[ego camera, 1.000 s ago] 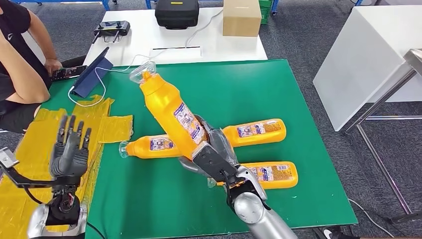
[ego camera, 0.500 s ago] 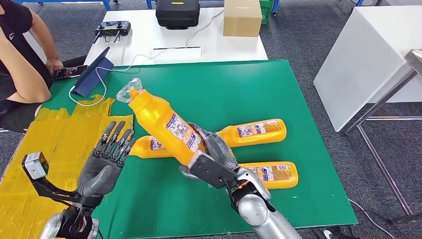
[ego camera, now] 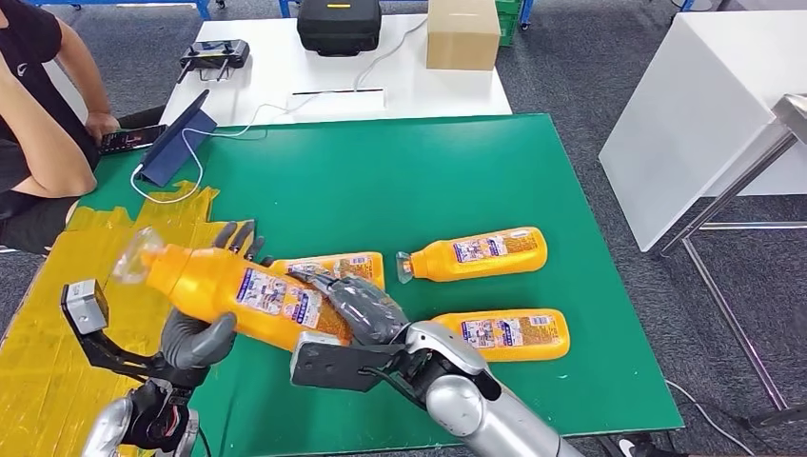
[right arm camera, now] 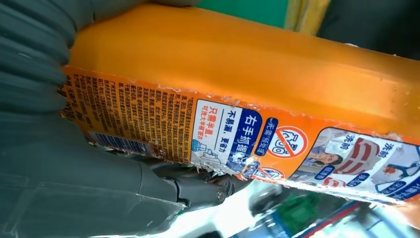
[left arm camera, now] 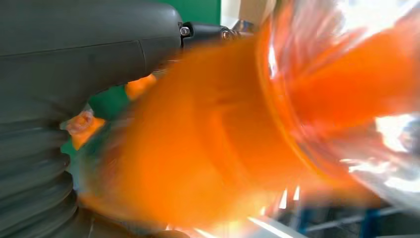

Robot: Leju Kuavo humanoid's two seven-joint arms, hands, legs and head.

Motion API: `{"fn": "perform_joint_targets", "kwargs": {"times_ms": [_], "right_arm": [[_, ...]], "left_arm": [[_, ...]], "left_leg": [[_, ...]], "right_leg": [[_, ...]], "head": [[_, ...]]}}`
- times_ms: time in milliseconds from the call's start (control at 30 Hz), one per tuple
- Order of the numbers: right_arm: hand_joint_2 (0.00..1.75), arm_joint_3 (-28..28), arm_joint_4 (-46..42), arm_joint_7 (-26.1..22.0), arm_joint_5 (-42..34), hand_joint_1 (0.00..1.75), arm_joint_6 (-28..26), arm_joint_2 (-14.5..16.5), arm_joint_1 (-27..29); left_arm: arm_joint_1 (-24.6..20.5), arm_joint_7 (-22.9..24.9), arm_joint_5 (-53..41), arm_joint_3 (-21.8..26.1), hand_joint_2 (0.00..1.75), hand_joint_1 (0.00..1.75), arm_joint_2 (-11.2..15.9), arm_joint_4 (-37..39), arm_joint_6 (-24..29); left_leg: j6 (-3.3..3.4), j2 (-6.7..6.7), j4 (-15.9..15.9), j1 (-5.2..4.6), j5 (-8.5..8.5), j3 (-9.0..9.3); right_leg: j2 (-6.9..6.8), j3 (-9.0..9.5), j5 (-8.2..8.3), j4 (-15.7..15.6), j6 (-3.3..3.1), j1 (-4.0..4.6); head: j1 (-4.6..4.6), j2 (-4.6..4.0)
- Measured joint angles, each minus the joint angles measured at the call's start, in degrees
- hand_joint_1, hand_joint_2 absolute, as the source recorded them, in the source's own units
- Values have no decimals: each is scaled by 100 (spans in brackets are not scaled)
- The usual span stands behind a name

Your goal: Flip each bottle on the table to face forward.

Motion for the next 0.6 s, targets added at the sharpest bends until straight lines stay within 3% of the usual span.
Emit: {"fn": "perform_joint_targets", "kwargs": {"times_ms": [133,267,600], "right_arm": [[175,285,5,103,-95,164,47,10,-227],[175,371,13,189,-186,163,50,5,-343],[175,425,81,231,-291,162,-56,-47,-401]], "left_arm": [[-33,-41,-67,-33,175,0,-20,5,9],[-57,-72,-103,-29,175,175,-22,5,-3],[-60,-145,-71,-29,175,175,-32,14,-55]], "left_leg": [[0,-6,0,-1,0,-1],[0,-4,0,-1,0,-1],[0,-3,0,-1,0,-1]], "right_leg": [[-1,0,0,0,0,0],[-1,0,0,0,0,-1],[-1,-1,0,-1,0,0]], "head": [[1,1],[0,0],[-1,0]]}}
